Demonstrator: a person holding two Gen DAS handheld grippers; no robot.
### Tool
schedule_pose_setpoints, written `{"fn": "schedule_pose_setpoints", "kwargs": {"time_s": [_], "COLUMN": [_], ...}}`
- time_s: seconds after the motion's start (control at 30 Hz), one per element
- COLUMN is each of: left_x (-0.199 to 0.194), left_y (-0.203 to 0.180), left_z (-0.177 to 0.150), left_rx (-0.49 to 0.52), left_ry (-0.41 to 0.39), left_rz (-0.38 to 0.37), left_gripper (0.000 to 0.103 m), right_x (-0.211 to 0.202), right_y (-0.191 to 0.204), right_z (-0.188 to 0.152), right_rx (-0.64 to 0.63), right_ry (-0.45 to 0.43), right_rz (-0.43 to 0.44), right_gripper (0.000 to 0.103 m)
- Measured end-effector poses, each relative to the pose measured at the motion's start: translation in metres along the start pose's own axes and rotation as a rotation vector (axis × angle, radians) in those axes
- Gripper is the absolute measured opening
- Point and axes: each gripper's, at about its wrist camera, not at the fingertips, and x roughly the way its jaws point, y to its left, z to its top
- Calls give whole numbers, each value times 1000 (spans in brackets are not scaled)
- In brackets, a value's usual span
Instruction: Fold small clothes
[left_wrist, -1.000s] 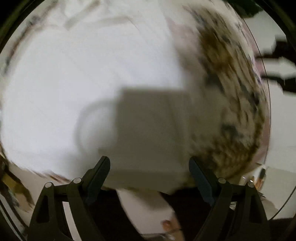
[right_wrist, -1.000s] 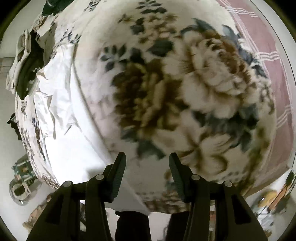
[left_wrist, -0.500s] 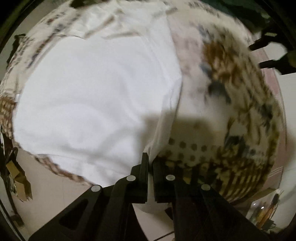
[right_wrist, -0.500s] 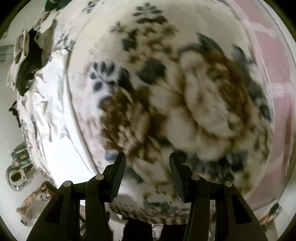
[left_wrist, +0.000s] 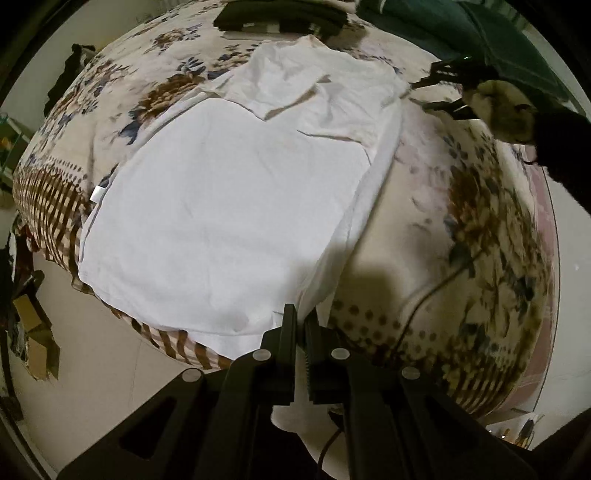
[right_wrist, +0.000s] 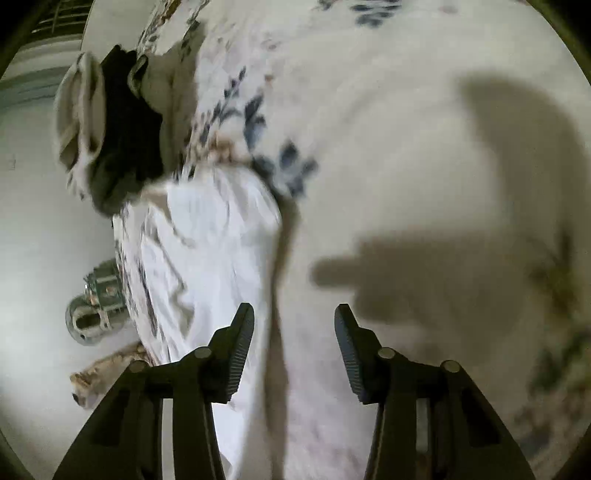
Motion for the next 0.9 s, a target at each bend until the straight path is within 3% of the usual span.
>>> {"fn": "schedule_pose_setpoints", "kwargs": {"time_s": [0.07,0.1,0.13,0.17,0.37,0.53,0.7,0.9], "left_x": [-2,-2,-2,-2,-16,-25,-12,27], "left_y": [10,16,22,25,78,138,208,281], "left_z": [6,9,11,13,33,56,75,86], "left_rx": [-11,-16,-20,-24,-80,-121,-195,-243], "left_ry": [-5,-7,-8,-6,-4,-27,-21,10], "left_rz": [-9,-17,-25,-33,-96,-108,-111,-122], "left_gripper": [2,2,2,2,2,2,2,2], "right_x": [19,28,32,34,17,26,88,174], "right_y": [7,12,18,24,101,198,287,343], "right_z": [8,11,11,10,1,2,7,16], "right_rx": [17,20,17,9,-58,-124,-184,-236], "right_ry": [16,27,30,26,-51,-53,-47,-30], "right_rz": [29,30,21,2,-152,-294,-438,-592], "right_gripper": [45,37,7,5,3,3,3,3]}}
